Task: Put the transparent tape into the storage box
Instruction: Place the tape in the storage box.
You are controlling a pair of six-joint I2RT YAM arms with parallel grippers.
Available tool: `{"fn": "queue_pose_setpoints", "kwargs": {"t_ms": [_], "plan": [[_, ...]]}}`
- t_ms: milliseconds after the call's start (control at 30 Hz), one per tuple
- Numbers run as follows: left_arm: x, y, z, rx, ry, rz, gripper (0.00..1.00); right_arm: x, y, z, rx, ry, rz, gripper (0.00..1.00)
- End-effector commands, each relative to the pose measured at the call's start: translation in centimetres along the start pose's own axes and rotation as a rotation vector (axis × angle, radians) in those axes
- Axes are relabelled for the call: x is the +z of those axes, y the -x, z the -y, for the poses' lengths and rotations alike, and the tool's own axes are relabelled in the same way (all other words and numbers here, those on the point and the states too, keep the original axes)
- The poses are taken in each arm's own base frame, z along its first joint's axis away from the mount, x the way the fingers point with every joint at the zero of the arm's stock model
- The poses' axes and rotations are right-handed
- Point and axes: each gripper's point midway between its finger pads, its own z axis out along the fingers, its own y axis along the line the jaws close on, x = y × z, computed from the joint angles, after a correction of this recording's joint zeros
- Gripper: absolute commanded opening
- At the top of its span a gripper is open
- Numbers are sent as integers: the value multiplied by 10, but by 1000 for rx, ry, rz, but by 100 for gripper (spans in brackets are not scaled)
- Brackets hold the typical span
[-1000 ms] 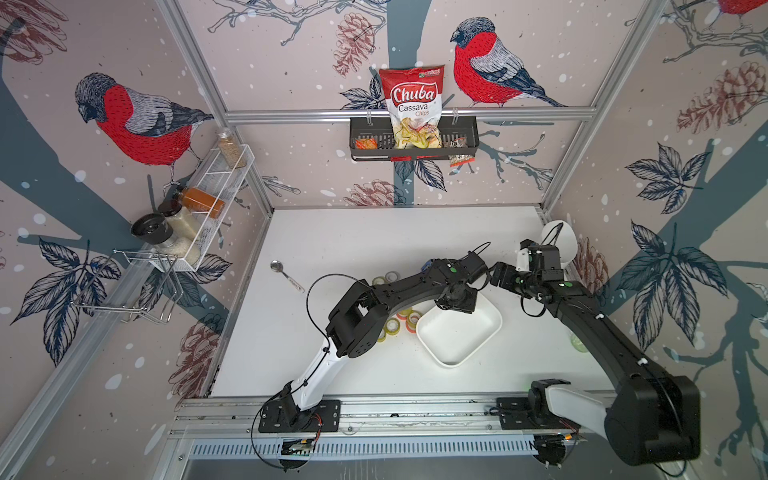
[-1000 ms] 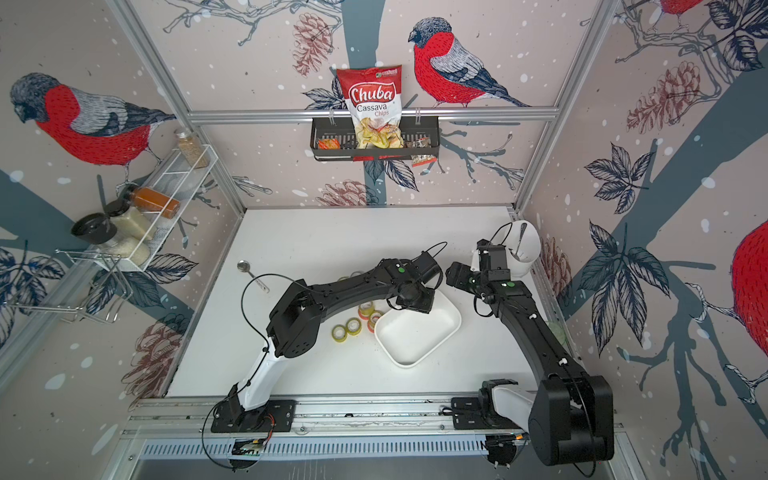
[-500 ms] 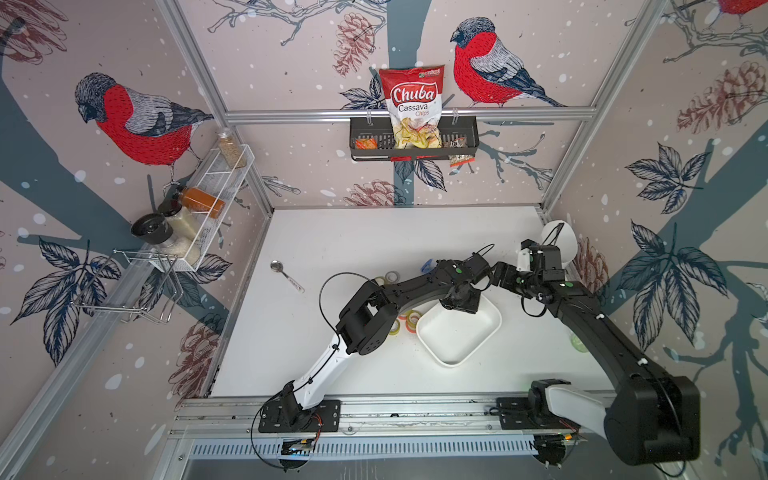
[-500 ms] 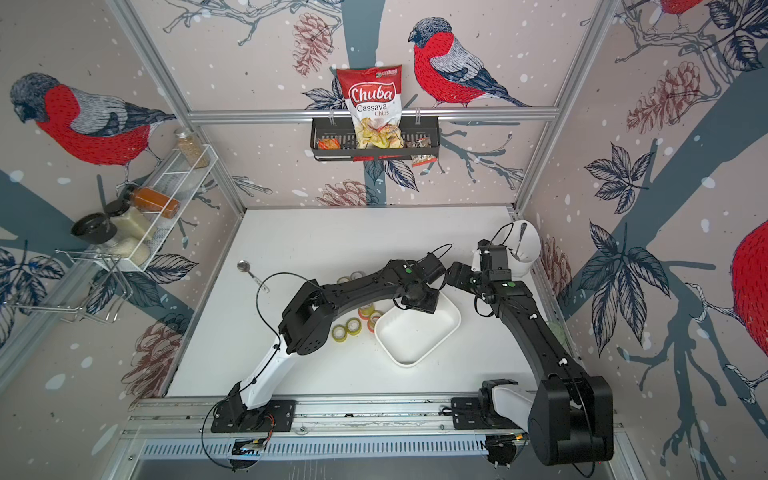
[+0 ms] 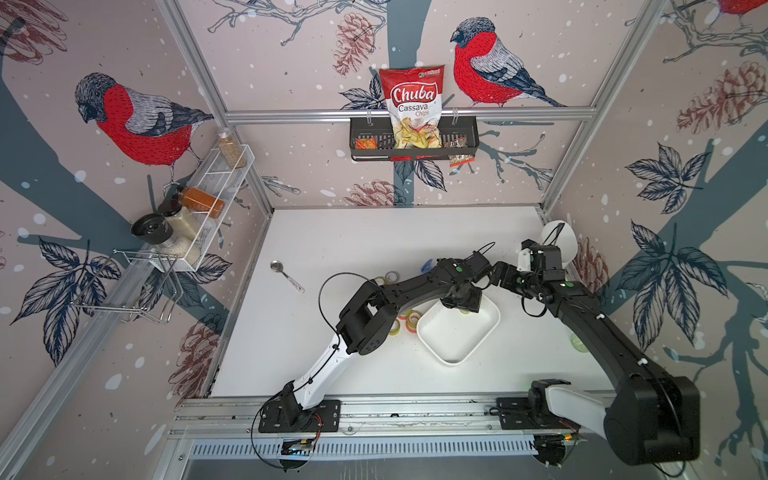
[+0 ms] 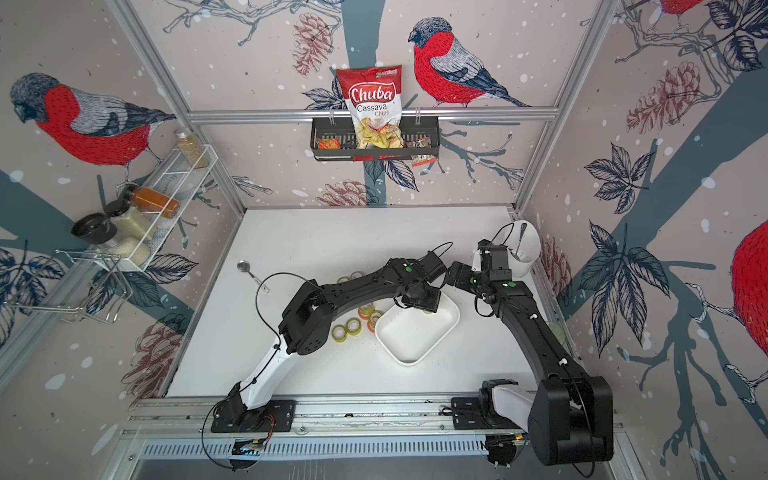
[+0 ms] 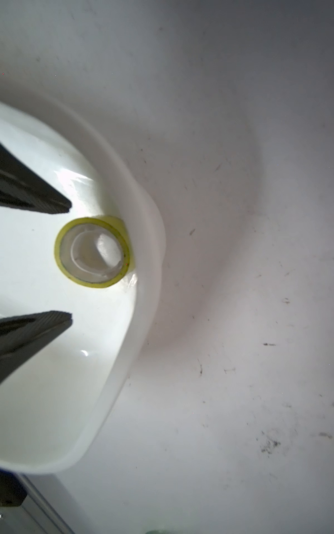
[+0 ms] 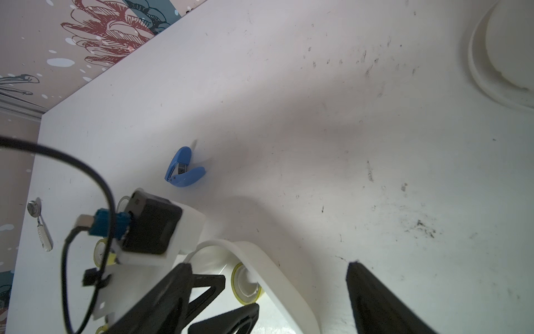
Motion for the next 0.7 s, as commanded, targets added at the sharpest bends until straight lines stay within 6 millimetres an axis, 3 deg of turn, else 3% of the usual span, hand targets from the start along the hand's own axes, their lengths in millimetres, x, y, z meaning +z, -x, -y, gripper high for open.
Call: {"fn": "queue_pose_setpoints", "kwargs": {"t_ms": [0,133,300,400,667], "plan": [[-25,14,16,21,-44,56,59,-1,4,0,-17,0,17,88],[-63,26,30,30,-81,113,58,0,3,1,-24,-8,15,86],[-108,27,31,46,-83,161,58,4,-8,1,-63,-33,-17,84],[-127,21,24,72,-67,175,58,10,-25,-1,-95,-19,-67,74],[-145,-4,-22,64,-52,205,57,18,-54,1,-122,4,-154,70]]}}
